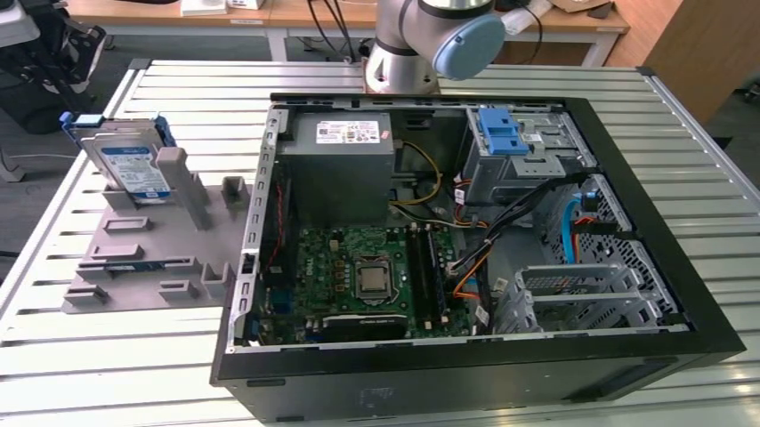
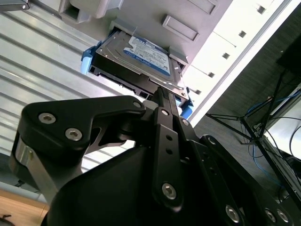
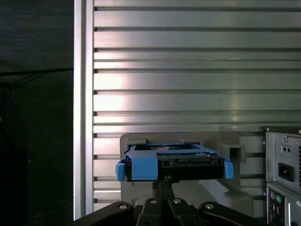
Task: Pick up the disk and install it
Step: 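Pick up the disk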
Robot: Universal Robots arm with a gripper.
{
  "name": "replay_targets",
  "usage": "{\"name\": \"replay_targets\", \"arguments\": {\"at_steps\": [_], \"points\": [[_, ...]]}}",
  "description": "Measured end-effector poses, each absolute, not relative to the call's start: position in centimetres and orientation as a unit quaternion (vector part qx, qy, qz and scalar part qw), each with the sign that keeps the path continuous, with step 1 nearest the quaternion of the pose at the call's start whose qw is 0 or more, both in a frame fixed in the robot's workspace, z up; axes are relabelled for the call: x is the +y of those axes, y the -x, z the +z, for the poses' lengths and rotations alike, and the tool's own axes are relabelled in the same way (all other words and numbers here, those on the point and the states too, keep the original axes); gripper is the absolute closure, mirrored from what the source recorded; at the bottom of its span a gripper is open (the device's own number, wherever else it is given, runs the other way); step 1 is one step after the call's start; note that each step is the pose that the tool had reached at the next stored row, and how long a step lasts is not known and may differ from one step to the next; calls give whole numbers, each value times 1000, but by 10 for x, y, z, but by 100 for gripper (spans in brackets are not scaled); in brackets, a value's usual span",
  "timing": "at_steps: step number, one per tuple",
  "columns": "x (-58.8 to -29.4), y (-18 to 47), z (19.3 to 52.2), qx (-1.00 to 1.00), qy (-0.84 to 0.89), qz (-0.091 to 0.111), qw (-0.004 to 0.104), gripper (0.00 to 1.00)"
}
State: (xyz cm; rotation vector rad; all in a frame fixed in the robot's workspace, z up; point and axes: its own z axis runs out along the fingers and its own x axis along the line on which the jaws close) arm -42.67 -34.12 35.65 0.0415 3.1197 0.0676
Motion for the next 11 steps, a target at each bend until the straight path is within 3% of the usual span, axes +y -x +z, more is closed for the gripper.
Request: {"name": "replay_targets", "arguments": {"at_steps": [11], "points": [[-341,428,357,1000,-13,22,10,89]]}}
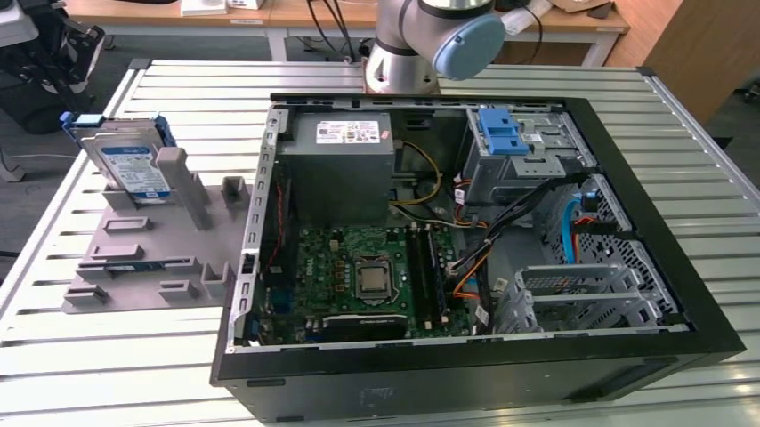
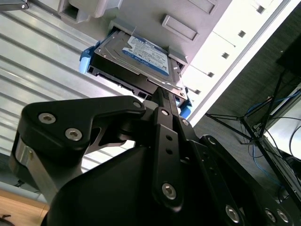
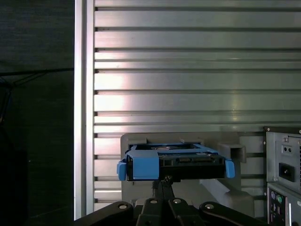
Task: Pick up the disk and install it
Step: 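Pick up the disk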
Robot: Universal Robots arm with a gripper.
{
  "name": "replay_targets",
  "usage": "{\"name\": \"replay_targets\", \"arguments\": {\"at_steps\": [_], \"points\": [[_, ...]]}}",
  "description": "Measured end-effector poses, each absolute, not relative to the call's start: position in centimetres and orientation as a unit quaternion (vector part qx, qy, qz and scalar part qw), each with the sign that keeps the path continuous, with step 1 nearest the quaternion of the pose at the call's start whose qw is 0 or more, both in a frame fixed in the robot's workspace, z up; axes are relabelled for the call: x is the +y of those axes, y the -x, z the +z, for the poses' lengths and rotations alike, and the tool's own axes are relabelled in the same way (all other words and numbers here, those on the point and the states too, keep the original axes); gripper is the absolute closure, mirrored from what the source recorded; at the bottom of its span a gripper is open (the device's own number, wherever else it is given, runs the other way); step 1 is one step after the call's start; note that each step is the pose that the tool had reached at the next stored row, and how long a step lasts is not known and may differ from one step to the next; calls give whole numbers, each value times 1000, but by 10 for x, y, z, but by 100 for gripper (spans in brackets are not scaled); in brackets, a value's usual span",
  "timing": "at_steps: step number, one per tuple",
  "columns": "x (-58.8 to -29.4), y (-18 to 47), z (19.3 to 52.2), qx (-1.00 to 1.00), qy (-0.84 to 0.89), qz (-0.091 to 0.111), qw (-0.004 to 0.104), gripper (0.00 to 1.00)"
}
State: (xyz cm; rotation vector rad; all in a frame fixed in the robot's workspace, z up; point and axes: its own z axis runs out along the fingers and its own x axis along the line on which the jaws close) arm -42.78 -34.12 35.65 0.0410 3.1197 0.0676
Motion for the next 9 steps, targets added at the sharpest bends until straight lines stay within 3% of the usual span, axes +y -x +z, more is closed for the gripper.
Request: {"name": "replay_targets", "arguments": {"at_steps": [9], "points": [[-341,428,356,1000,4,22,10,89]]}}
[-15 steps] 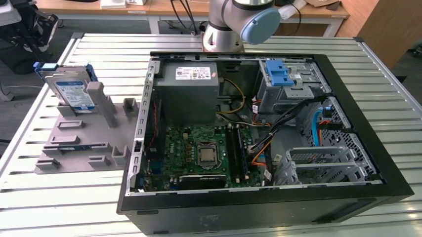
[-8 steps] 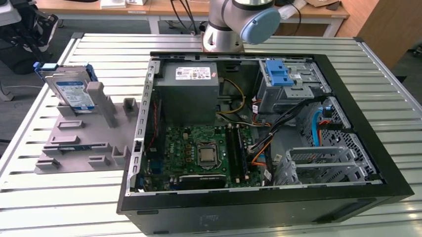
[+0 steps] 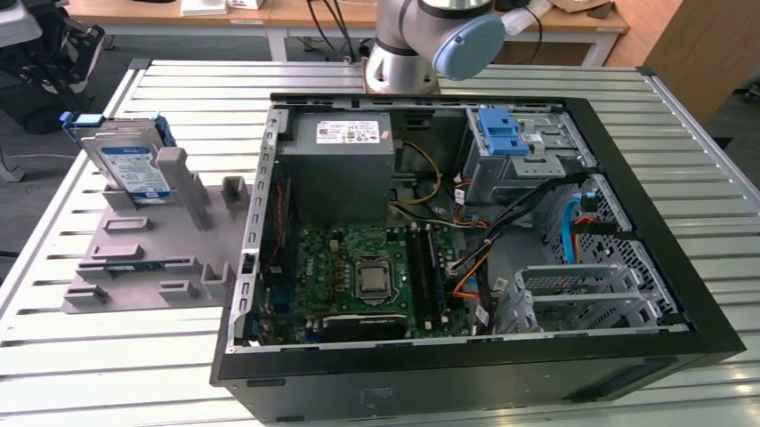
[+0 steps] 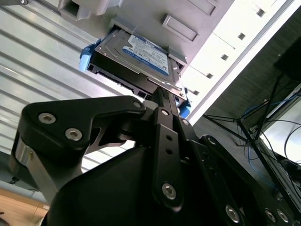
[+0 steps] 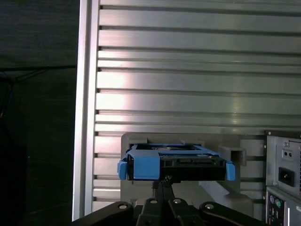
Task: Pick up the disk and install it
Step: 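Pick up the disk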
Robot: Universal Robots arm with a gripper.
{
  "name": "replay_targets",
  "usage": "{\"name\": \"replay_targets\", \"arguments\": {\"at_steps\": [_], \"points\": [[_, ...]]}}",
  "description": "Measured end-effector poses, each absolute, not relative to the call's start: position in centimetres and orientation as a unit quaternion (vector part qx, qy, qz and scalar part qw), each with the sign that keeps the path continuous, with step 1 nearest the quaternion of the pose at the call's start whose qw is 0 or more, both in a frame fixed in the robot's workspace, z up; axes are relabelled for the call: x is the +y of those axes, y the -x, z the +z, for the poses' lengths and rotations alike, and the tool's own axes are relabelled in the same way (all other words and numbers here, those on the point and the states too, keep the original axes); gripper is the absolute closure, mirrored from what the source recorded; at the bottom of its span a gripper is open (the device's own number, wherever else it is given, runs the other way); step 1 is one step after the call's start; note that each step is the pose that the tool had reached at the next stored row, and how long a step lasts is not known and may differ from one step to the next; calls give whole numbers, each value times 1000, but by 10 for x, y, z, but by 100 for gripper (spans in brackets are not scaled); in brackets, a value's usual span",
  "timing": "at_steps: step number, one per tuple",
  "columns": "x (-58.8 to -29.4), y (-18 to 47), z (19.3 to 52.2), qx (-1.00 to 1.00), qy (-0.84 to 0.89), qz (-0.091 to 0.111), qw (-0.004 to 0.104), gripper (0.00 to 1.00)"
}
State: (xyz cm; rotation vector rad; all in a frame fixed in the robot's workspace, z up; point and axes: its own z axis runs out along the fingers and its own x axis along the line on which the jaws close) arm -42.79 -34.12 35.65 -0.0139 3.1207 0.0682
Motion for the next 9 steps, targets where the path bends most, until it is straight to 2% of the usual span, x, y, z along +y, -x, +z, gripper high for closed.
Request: {"name": "replay_targets", "arguments": {"at_steps": [9], "points": [[-341,428,357,999,26,22,10,89]]}}
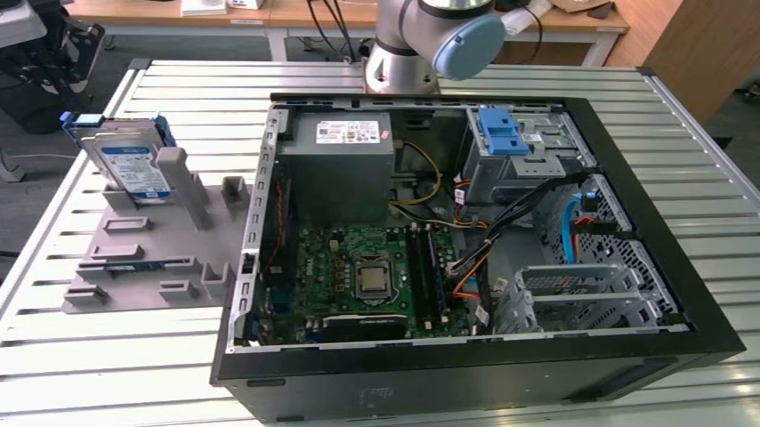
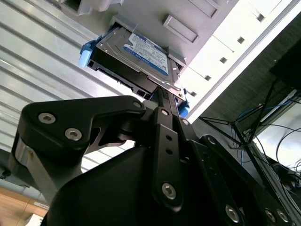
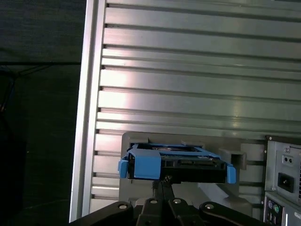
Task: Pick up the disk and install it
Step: 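Pick up the disk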
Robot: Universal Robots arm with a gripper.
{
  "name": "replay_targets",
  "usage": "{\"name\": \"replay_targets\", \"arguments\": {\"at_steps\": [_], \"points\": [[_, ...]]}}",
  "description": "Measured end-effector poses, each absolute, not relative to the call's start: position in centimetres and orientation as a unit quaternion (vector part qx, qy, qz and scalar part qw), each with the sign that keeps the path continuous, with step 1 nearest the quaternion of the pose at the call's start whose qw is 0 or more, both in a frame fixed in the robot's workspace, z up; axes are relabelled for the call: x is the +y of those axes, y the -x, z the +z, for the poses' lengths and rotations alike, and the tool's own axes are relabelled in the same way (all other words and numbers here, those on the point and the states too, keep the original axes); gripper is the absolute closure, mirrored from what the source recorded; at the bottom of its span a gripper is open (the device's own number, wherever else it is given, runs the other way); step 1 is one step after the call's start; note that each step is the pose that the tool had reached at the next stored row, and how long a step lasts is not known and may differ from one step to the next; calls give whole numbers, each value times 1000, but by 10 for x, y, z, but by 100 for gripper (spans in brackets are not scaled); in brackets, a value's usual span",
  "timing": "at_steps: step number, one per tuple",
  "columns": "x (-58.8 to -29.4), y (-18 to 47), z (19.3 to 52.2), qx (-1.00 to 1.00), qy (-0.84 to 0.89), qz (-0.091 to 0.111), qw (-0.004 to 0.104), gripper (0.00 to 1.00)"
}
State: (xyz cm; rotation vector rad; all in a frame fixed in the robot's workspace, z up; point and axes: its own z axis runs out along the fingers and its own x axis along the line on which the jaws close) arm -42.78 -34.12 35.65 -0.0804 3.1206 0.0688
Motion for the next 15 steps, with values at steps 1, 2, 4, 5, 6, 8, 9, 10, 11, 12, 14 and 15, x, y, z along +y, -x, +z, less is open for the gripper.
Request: {"name": "replay_targets", "arguments": {"at_steps": [1,2,4,5,6,8,9,10,11,12,14,15], "points": [[-341,428,357,999,28,22,10,89],[-341,428,356,999,30,22,10,89],[-341,428,356,999,35,22,9,89],[-341,428,356,999,37,22,9,89],[-341,428,356,999,39,22,9,89],[-341,428,356,999,43,22,9,89],[-341,428,356,999,45,22,9,89],[-341,428,356,999,47,22,9,89],[-341,428,356,998,49,22,9,89],[-341,428,356,998,51,22,9,89],[-341,428,356,998,55,22,9,89],[-341,428,356,998,57,22,9,89]]}}
